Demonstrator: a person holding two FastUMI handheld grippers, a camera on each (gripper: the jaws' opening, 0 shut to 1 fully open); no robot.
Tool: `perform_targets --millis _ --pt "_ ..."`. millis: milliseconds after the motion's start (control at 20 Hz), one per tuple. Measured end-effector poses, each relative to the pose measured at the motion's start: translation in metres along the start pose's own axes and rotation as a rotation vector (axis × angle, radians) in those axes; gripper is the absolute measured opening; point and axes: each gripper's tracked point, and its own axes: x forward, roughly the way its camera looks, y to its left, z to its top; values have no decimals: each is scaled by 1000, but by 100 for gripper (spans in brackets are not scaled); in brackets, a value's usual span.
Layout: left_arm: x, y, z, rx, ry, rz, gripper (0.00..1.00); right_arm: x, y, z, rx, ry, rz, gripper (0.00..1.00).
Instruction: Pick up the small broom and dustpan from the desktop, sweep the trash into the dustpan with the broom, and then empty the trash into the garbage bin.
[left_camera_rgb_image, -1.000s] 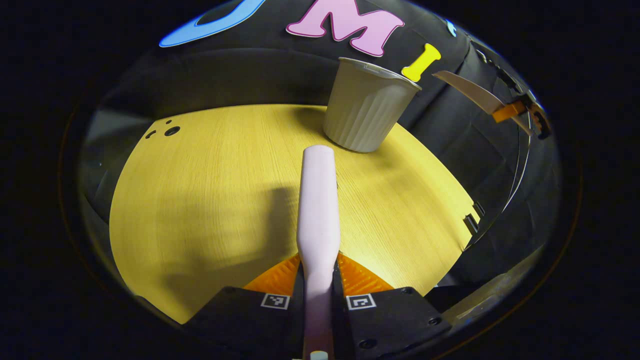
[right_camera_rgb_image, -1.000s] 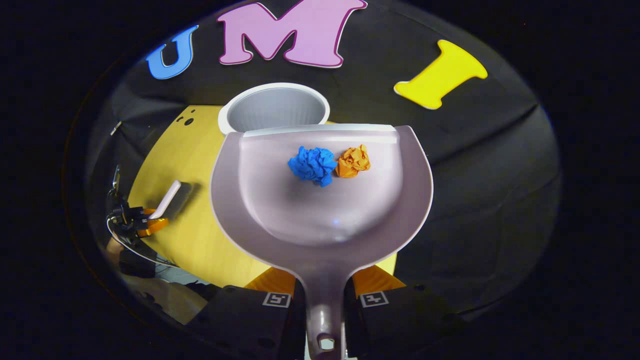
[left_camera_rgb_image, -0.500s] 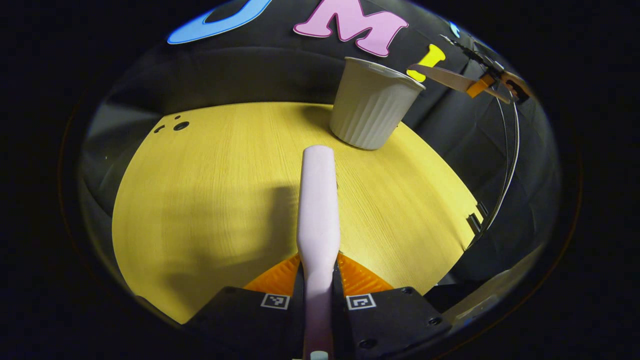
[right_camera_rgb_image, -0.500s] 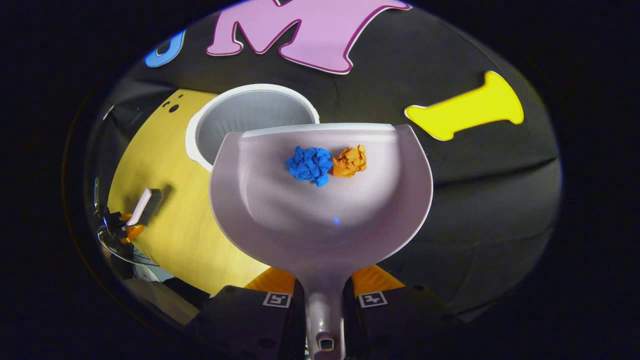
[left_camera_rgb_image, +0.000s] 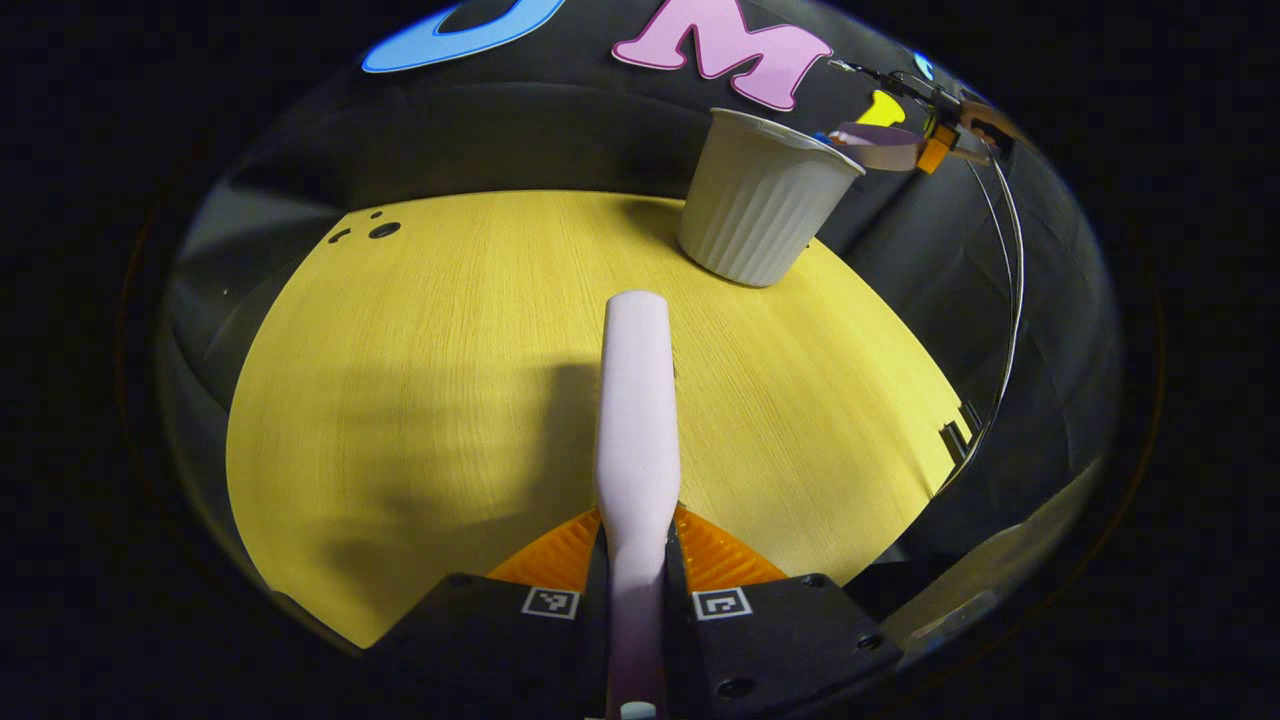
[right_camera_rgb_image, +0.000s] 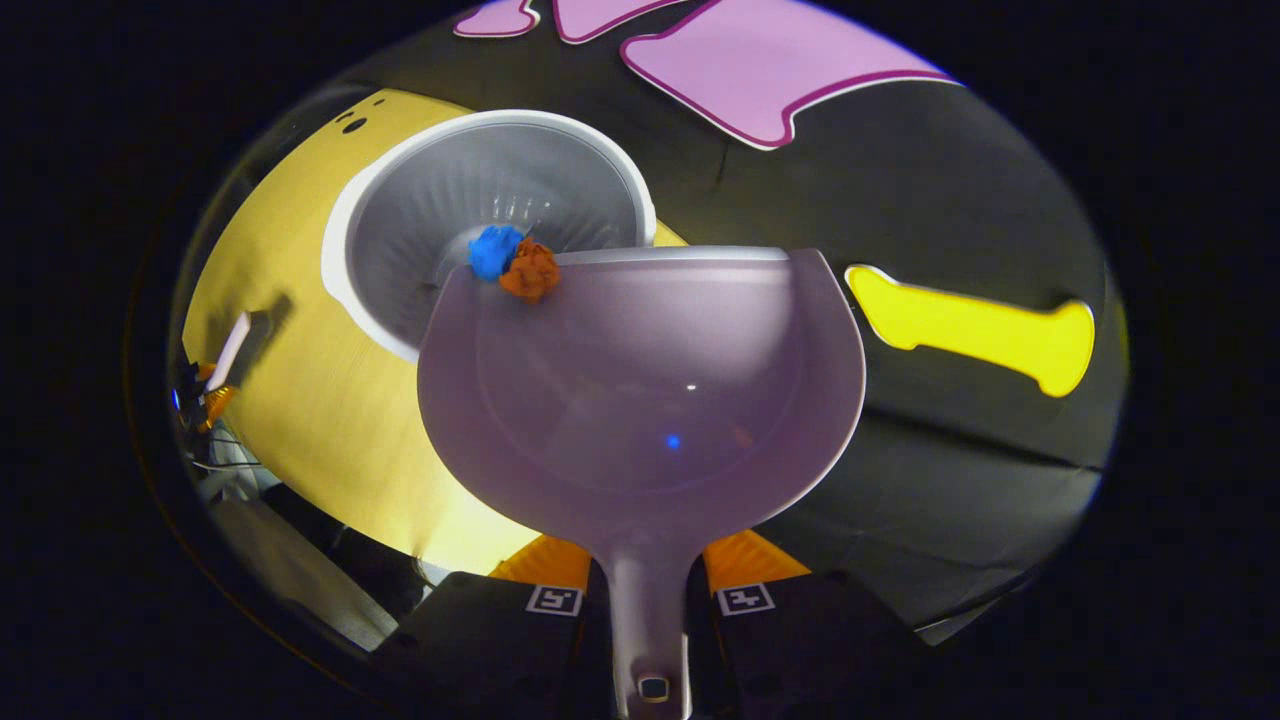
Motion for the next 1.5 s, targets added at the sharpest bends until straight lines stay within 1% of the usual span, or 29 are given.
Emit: perform_targets --millis 150,200,250,350,400,450,500,650,900,1100,1250,1350,1500 --pt "0 2 0 -8 0 5 27 0 1 5 -29 18 0 34" --pt "0 2 1 -9 -1 6 30 2 2 7 -35 17 0 34" --pt "0 2 2 -10 -2 6 27 3 3 9 -37 13 0 34" --pt "0 2 4 -6 -6 9 27 2 5 11 -23 -10 12 34" --pt "1 3 6 -5 -8 11 27 2 7 12 -1 -36 25 34" --pt "1 3 7 -8 -10 12 27 2 10 13 29 -62 45 28" --pt "1 3 9 -10 -11 15 27 2 14 12 61 -92 64 34" --pt "1 4 12 -10 -15 27 27 -6 20 9 142 -199 97 34" --pt "-3 8 20 5 -16 56 27 -30 45 -3 213 -358 176 34" --pt "-6 14 25 14 -16 82 27 -49 81 -30 250 -454 235 34" --pt "-6 18 24 14 -8 100 27 -54 119 -57 255 -487 276 34" --pt "-5 20 23 11 3 112 27 -55 148 -76 245 -487 301 34" --pt "-1 22 22 11 17 125 27 -46 201 -103 224 -458 349 34"
